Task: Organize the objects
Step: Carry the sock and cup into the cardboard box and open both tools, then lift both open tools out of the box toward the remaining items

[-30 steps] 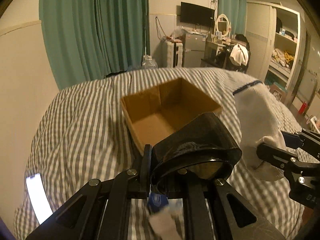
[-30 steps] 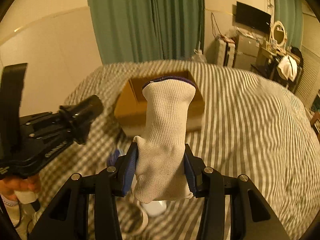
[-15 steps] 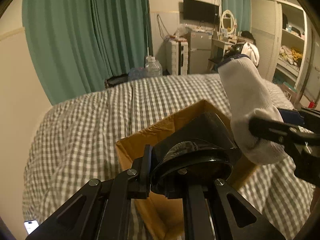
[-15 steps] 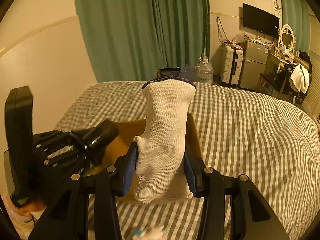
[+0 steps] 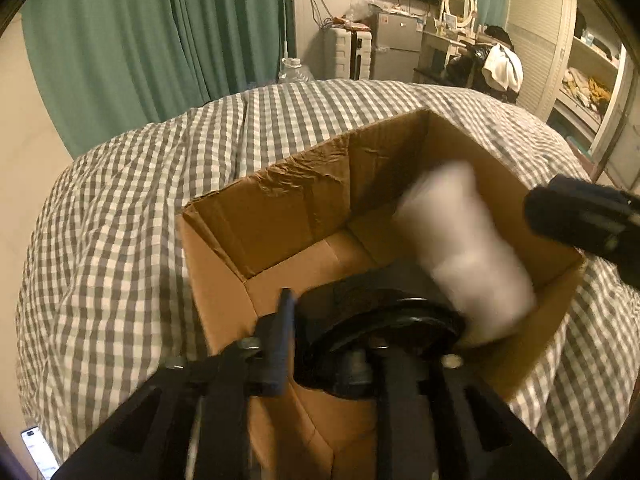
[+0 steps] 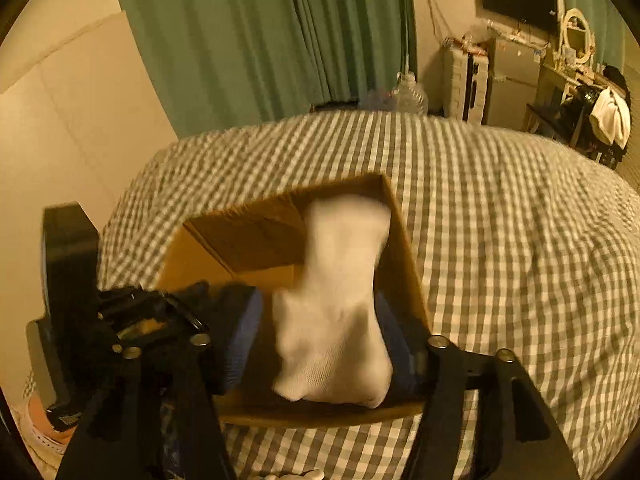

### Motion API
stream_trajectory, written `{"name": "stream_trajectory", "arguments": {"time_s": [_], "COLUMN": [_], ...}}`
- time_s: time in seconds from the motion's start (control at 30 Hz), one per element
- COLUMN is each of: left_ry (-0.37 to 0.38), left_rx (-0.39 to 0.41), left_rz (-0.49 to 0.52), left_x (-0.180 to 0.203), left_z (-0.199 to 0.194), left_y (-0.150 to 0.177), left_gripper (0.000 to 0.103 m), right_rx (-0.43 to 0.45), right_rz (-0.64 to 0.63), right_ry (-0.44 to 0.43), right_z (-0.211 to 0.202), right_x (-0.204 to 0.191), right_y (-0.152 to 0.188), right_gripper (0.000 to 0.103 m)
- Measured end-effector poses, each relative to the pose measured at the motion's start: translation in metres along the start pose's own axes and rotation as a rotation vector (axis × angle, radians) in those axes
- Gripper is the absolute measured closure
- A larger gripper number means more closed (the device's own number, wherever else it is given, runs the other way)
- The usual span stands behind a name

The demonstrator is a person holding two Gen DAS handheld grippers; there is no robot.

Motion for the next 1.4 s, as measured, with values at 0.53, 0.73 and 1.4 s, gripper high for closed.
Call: {"name": "stream_trajectory", "arguments": {"time_s": [0.53, 0.73, 1.4], "left_ry": [-0.048, -0.080, -0.161], "left_rx": [0.153, 0.218, 0.086], "left_rz": [-0.066, -0.092, -0.084], "left_x": [-0.028, -0.035, -0.002], "left_z": [-0.156, -0.211, -0.145], "left_y": [0.013, 0.037, 0.193], "left_gripper": [0.022, 0.019, 0.018], "right_rx": [0.150, 0.183, -0.065], "right_rz": [-0.070, -0.099, -0.054], "right_ry": [0.089, 0.098, 0.101], "right_z": [-0.146, -0.200, -0.116], "right_x": [-0.073, -0.107, -0.094], "right_y": [0.011, 0.032, 0.188], "right_gripper": [0.033, 0.033, 0.033]}}
Point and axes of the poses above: each gripper's, at about its wrist camera, not at the fingertips, and z roughly the way its jaws point, x to its right, y to its underside, the point moved 1 cm from there along z, roughly the way its jaws point, and after that the axes turned 11 degrees about -y, right-handed, at the moved point
